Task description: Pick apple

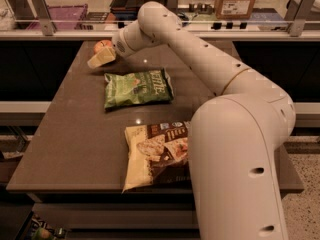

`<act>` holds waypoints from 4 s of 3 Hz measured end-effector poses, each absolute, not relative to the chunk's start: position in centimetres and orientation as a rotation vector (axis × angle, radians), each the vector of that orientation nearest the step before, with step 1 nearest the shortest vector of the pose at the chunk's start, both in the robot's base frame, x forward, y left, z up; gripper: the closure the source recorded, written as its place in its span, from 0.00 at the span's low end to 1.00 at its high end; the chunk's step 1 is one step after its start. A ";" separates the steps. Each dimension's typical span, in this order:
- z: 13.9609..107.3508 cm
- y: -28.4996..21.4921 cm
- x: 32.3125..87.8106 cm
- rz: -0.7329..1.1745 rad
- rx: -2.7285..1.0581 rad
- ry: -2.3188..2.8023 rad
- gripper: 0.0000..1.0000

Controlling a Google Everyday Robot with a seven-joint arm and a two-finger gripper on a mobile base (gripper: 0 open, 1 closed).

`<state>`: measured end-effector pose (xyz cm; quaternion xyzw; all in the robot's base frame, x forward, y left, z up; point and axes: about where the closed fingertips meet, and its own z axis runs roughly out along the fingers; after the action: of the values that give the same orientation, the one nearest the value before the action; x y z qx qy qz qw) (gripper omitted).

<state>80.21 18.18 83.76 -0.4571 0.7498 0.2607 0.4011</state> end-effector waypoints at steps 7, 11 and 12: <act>85.7 19.1 78.9 0.682 -1.221 1.861 1.00; 95.0 16.2 77.0 0.675 -1.294 1.652 1.00; 97.1 15.8 76.9 0.663 -1.329 1.590 1.00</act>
Offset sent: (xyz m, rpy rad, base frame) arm -0.0006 0.0023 -0.0022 -0.0007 0.0030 0.0032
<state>76.92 15.82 97.12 -0.5409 0.6472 0.2699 0.4645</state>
